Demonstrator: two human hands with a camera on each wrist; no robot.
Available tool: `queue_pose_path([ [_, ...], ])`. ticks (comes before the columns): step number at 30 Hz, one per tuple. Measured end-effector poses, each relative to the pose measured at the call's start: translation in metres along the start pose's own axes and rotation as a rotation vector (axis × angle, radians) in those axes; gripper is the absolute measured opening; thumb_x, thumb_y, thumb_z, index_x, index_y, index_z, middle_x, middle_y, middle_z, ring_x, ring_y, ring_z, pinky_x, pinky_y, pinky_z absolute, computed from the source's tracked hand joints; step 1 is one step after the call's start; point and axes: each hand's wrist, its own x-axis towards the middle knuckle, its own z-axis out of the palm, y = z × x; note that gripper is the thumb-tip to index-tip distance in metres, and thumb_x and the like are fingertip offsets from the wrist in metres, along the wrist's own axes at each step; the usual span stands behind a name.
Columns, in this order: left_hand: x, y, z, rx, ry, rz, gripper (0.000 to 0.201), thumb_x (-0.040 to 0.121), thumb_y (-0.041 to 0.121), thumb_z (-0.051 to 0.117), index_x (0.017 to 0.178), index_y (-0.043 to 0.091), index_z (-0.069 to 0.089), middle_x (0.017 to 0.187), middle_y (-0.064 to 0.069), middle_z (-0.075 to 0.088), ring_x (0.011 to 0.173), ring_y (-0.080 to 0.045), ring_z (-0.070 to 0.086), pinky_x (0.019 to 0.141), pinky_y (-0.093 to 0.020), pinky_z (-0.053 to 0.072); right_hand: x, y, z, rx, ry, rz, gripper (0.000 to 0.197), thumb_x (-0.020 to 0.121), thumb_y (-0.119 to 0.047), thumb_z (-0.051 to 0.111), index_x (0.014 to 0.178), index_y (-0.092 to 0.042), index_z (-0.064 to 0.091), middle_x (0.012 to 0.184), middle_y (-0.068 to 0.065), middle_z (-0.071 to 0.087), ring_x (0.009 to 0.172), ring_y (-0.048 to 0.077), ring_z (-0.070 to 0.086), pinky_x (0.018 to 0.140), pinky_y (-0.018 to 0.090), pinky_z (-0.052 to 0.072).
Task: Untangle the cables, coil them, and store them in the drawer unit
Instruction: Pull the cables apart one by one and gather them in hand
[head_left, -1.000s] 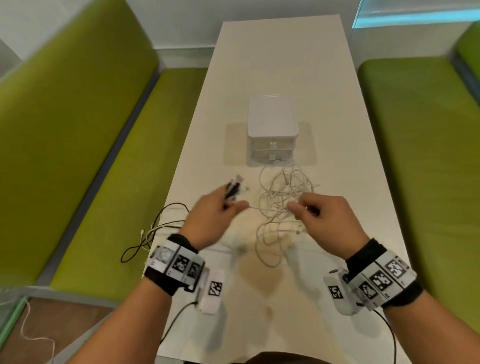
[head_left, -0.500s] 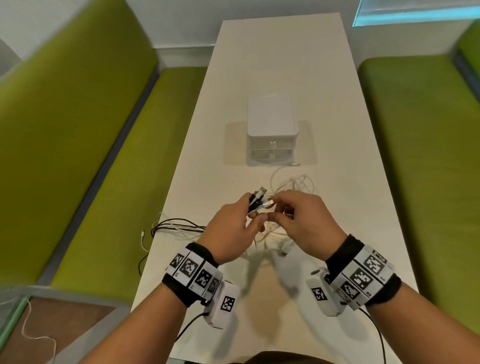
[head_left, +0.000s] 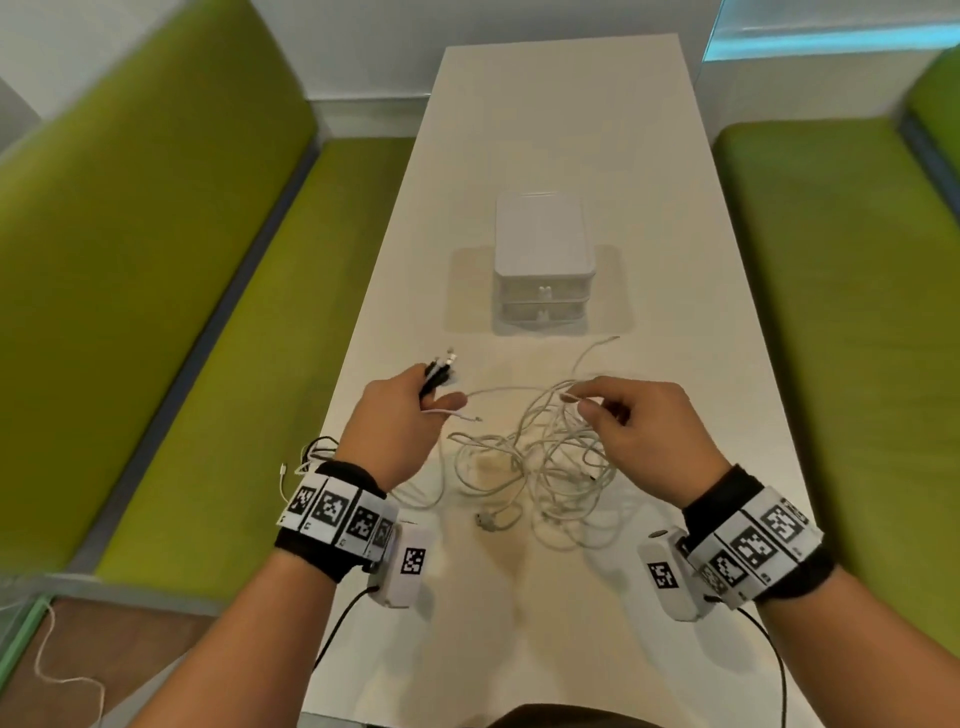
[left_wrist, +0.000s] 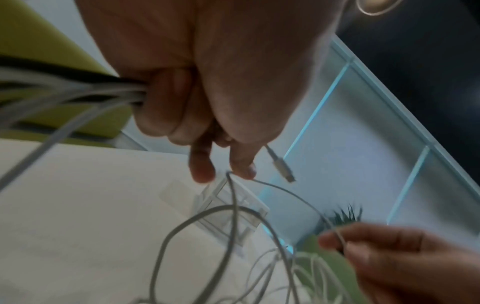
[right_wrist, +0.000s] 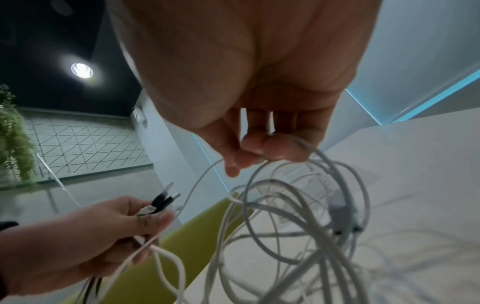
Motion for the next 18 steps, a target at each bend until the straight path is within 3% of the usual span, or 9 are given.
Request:
queue_pose_path([
  [2, 0.004, -0.006, -0.005, -0.076, 0.083, -0.069, 0.014, 0.09, 0.035, 0.069, 0.103, 0.029, 0.068, 0.075, 0.011, 0.061, 0.067, -0.011, 0.058, 0.064, -0.028, 0.047, 0.002, 0.005, -0.004, -0.066, 0.055, 0.039, 0.017, 0.095, -0.022, 0.066, 0.105, -0.031, 0.077, 0.06, -0.008, 0.064, 0.063, 0.006, 0.061, 0.071, 0.03, 0.052],
  [4, 0.01, -0.016, -0.016, -0.463, 0.019, -0.222, 0.015, 0.078, 0.03, 0.069, 0.086, 0.022, 0.06, 0.061, 0.008, 0.041, 0.051, -0.01, 0.037, 0.052, -0.026, 0.03, 0.006, 0.014, -0.009, -0.116, 0.122, 0.094, 0.015, 0.095, -0.025, 0.064, 0.104, -0.032, 0.073, 0.061, -0.007, 0.063, 0.065, 0.009, 0.062, 0.07, 0.031, 0.05],
  [6, 0.013, -0.019, -0.028, -0.908, -0.148, -0.346, 0.019, 0.075, 0.027, 0.063, 0.08, 0.017, 0.049, 0.063, 0.005, 0.028, 0.052, -0.011, 0.024, 0.054, -0.027, 0.024, 0.01, 0.021, -0.014, -0.087, 0.219, 0.14, 0.005, 0.096, -0.03, 0.064, 0.096, -0.034, 0.067, 0.067, -0.007, 0.069, 0.067, 0.015, 0.067, 0.072, 0.032, 0.053],
  [8, 0.015, -0.021, -0.033, -1.053, -0.16, -0.356, 0.028, 0.093, 0.037, 0.056, 0.076, 0.018, 0.045, 0.064, 0.003, 0.027, 0.055, -0.012, 0.023, 0.059, -0.029, 0.023, 0.01, 0.02, -0.014, -0.032, 0.28, 0.15, 0.006, 0.096, -0.035, 0.064, 0.091, -0.03, 0.064, 0.069, -0.006, 0.072, 0.065, 0.016, 0.07, 0.073, 0.04, 0.058],
  [11, 0.012, -0.01, -0.023, -0.882, 0.042, -0.226, 0.044, 0.108, 0.041, 0.038, 0.07, 0.02, 0.038, 0.06, 0.005, 0.031, 0.055, -0.012, 0.026, 0.06, -0.029, 0.025, 0.003, 0.005, -0.007, -0.046, 0.202, 0.059, 0.011, 0.094, -0.035, 0.068, 0.086, -0.027, 0.067, 0.058, -0.008, 0.067, 0.057, 0.009, 0.065, 0.068, 0.037, 0.057],
  [14, -0.006, 0.013, -0.001, -0.624, 0.132, -0.049, 0.043, 0.107, 0.041, 0.039, 0.075, 0.015, 0.05, 0.061, 0.013, 0.046, 0.056, -0.007, 0.037, 0.061, -0.03, 0.031, -0.009, -0.018, 0.011, -0.151, -0.046, -0.079, 0.012, 0.091, -0.04, 0.068, 0.086, -0.03, 0.072, 0.06, -0.012, 0.061, 0.062, 0.008, 0.059, 0.065, 0.033, 0.05],
  [16, -0.021, 0.026, 0.014, -0.438, 0.06, 0.101, 0.042, 0.107, 0.041, 0.039, 0.086, 0.011, 0.06, 0.071, 0.019, 0.06, 0.067, 0.002, 0.051, 0.068, -0.026, 0.04, -0.011, -0.029, 0.023, -0.27, -0.172, -0.138, 0.015, 0.09, -0.045, 0.065, 0.093, -0.034, 0.075, 0.062, -0.015, 0.054, 0.069, 0.008, 0.054, 0.064, 0.03, 0.042],
  [18, -0.033, 0.034, 0.029, -0.166, -0.085, 0.234, 0.039, 0.106, 0.044, 0.036, 0.099, 0.017, 0.063, 0.089, 0.014, 0.067, 0.085, -0.004, 0.061, 0.078, -0.029, 0.047, -0.009, -0.036, 0.027, -0.251, -0.189, -0.114, 0.016, 0.089, -0.047, 0.064, 0.095, -0.038, 0.076, 0.055, -0.016, 0.053, 0.065, 0.007, 0.056, 0.06, 0.028, 0.041],
])
